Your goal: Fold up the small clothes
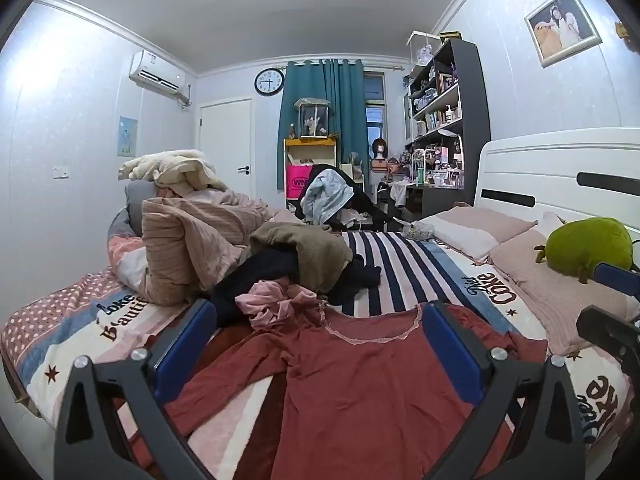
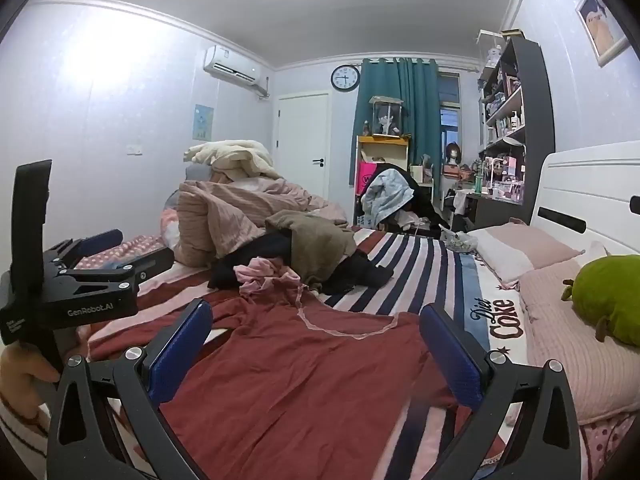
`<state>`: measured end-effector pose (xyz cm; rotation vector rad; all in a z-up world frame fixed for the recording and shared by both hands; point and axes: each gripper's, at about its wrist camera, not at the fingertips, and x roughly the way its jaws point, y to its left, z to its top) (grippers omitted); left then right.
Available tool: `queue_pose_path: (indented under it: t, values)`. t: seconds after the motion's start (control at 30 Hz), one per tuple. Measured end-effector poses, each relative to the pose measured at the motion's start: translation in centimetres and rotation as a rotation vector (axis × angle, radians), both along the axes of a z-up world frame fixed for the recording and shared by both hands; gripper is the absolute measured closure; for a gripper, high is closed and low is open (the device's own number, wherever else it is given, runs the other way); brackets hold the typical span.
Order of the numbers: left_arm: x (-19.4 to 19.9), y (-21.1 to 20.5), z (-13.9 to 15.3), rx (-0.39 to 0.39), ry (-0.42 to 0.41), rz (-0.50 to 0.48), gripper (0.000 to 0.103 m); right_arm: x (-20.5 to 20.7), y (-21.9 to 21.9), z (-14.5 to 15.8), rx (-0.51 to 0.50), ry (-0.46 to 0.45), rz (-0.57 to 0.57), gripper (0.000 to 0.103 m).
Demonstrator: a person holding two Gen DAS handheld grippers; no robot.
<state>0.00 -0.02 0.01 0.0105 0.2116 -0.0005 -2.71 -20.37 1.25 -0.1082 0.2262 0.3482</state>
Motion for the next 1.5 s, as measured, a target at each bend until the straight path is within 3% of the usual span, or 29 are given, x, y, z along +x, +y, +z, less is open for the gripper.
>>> queue_pose_path:
  t: [1.5]
  values:
    - [0.2, 0.3, -0.4, -0.008, 0.008, -0.004, 0.001, -0.1, -0.8, -0.2, 0.021, 0.005, -0.027, 0.000]
